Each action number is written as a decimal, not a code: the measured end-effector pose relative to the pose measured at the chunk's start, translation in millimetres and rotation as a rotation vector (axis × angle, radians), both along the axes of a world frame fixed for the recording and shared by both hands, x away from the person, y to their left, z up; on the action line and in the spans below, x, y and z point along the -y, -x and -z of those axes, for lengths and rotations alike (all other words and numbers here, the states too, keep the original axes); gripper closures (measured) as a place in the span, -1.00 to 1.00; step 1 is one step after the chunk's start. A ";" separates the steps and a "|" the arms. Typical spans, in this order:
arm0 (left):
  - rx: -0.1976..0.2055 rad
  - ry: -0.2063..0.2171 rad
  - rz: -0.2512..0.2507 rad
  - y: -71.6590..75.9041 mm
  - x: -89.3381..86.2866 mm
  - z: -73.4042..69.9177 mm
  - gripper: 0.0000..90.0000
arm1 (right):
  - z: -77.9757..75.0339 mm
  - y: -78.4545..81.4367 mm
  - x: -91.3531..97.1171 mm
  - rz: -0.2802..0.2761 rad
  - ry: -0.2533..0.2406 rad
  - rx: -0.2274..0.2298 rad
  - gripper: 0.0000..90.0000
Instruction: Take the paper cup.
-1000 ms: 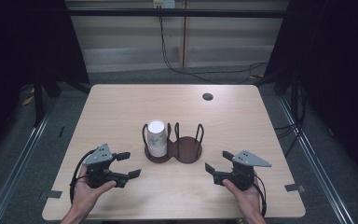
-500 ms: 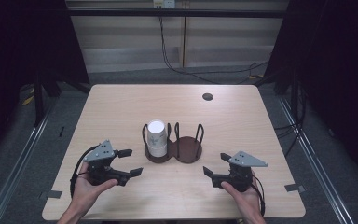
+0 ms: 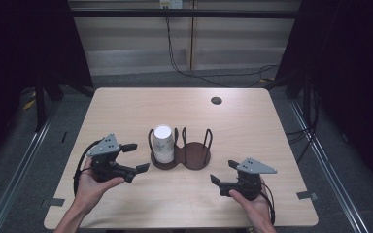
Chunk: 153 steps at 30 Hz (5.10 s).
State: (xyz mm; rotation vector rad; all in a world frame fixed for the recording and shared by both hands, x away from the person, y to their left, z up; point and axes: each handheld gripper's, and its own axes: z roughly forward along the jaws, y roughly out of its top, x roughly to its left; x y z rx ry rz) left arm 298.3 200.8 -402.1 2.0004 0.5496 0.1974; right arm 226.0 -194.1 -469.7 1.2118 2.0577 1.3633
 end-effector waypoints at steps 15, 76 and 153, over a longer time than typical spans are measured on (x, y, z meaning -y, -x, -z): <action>0.005 -0.060 0.003 -26.9 17.7 -26.1 -0.60 | 0.4 -0.2 -0.3 -0.007 -0.001 -0.014 -0.69; -0.092 -0.516 0.128 -98.2 97.9 -54.4 -0.44 | 2.6 0.1 0.9 -0.048 -0.014 -0.052 -0.67; -0.154 -0.538 0.121 -105.3 95.2 -61.9 -0.19 | 0.9 1.0 2.8 -0.026 -0.004 -0.037 -0.63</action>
